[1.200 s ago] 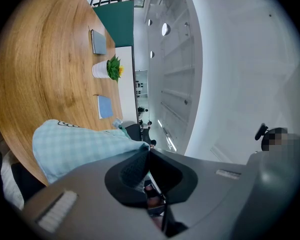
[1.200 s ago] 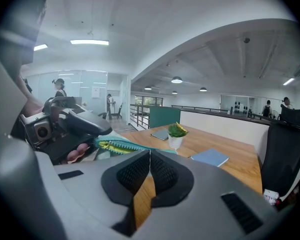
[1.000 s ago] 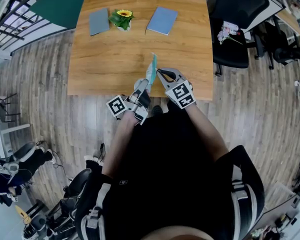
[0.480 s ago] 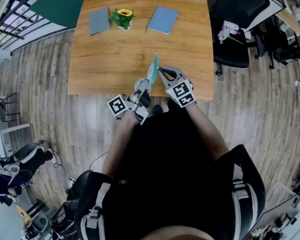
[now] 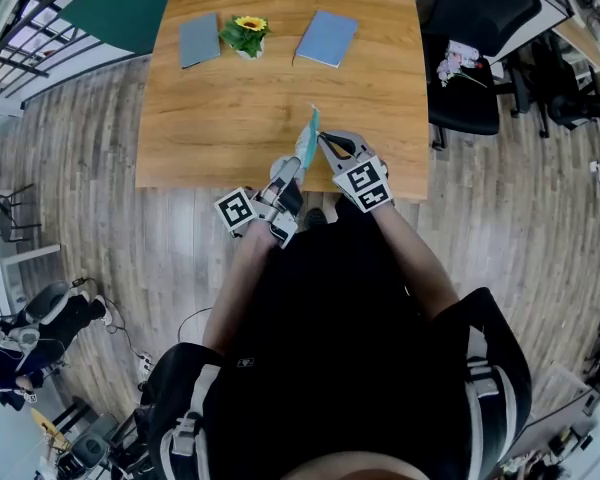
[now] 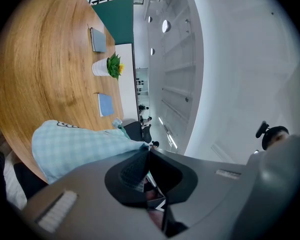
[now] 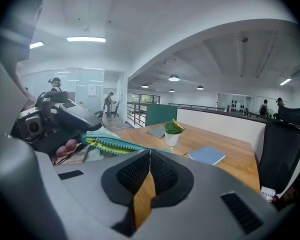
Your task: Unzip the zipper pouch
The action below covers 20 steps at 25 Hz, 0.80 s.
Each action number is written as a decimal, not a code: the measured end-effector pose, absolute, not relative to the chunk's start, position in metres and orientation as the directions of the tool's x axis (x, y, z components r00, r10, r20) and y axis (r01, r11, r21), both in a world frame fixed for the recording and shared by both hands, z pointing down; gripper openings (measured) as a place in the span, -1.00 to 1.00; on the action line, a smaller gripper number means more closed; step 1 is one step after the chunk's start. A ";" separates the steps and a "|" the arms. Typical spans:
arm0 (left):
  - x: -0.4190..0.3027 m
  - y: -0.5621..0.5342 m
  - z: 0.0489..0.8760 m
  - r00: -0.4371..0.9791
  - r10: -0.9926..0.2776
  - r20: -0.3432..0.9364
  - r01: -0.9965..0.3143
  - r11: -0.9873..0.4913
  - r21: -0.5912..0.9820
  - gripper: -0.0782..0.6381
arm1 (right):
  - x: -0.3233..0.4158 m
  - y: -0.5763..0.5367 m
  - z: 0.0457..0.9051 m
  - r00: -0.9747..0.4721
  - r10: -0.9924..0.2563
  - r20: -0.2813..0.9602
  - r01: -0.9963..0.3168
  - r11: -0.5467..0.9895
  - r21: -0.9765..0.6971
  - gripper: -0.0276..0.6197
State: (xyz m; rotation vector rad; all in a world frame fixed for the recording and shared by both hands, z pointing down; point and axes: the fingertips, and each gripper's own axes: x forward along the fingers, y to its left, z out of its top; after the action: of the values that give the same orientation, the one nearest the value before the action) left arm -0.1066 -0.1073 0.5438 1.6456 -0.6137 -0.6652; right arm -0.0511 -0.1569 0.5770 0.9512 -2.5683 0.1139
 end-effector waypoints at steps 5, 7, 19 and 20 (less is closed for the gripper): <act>-0.106 -0.106 0.543 0.699 -0.709 -0.093 -0.031 -0.160 0.987 -0.79 | -0.052 -0.157 0.578 -0.689 -0.609 0.394 -0.641 0.765 0.061 -0.89; -0.106 -0.106 0.543 0.699 -0.710 -0.091 -0.033 -0.159 0.987 -0.79 | -0.052 -0.157 0.578 -0.689 -0.609 0.394 -0.641 0.765 0.062 -0.89; -0.105 -0.104 0.542 0.700 -0.707 -0.102 -0.025 -0.166 0.986 -0.79 | -0.049 -0.161 0.581 -0.676 -0.621 0.397 -0.655 0.753 0.063 -0.89; -0.105 -0.103 0.542 0.699 -0.707 -0.103 -0.021 -0.164 0.986 -0.79 | -0.049 -0.162 0.581 -0.675 -0.622 0.397 -0.657 0.752 0.062 -0.89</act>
State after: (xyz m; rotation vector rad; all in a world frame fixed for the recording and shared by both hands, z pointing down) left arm -0.1053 -0.1034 0.5415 1.6415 -0.6000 -0.6728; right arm -0.0489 -0.1618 0.5810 0.9772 -2.5542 0.1205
